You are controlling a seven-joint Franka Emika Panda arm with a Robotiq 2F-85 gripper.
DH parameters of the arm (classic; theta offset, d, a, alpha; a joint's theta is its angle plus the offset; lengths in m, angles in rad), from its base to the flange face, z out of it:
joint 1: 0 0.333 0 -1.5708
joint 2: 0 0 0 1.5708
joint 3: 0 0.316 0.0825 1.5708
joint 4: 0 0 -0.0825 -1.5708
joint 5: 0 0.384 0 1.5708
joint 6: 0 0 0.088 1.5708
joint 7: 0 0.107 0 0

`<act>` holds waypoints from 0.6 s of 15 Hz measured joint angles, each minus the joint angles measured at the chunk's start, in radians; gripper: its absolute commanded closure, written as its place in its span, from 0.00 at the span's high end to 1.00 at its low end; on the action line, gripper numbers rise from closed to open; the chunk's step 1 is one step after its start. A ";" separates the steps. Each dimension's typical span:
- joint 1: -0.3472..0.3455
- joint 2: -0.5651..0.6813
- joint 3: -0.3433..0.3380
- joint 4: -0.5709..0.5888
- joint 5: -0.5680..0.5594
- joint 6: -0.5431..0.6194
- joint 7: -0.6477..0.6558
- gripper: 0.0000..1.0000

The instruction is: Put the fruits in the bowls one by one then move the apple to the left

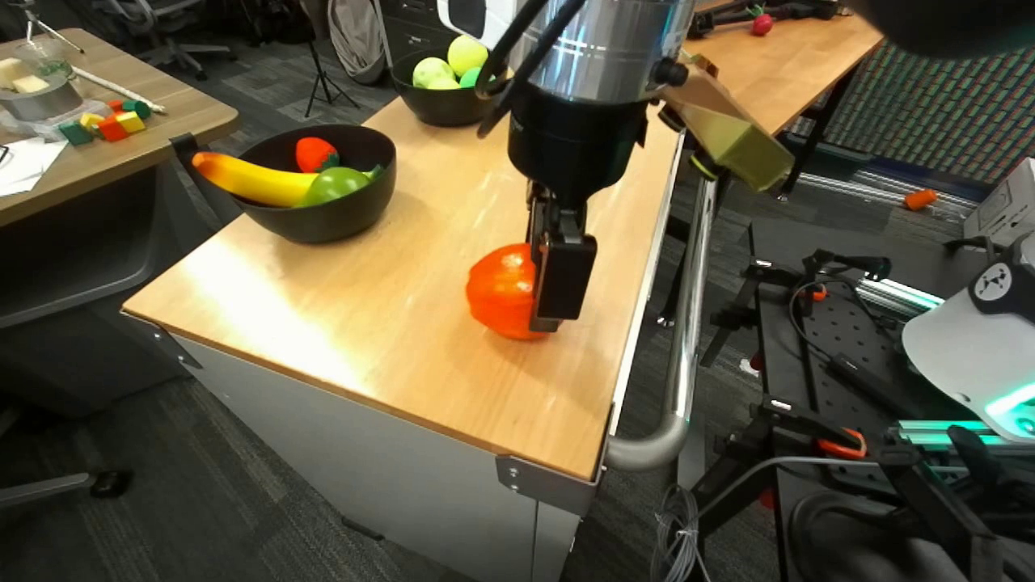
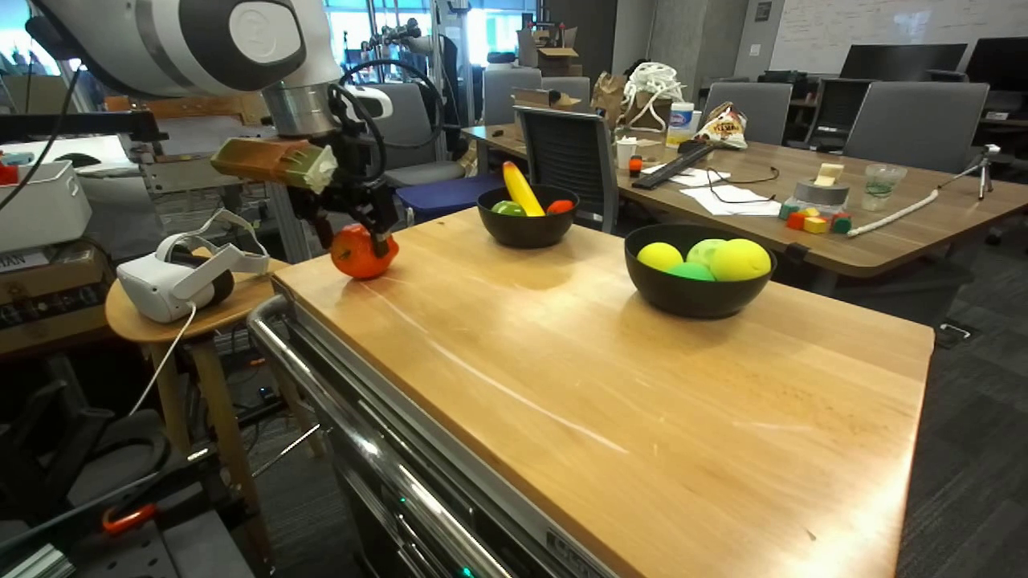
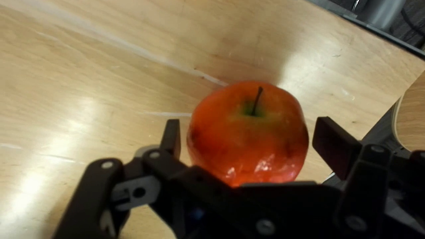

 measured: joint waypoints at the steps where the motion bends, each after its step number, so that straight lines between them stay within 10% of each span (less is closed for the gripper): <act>1: -0.003 -0.005 -0.004 0.001 0.000 0.000 0.000 1.00; 9: -0.061 -0.300 -0.077 -0.003 0.023 -0.066 0.026 1.00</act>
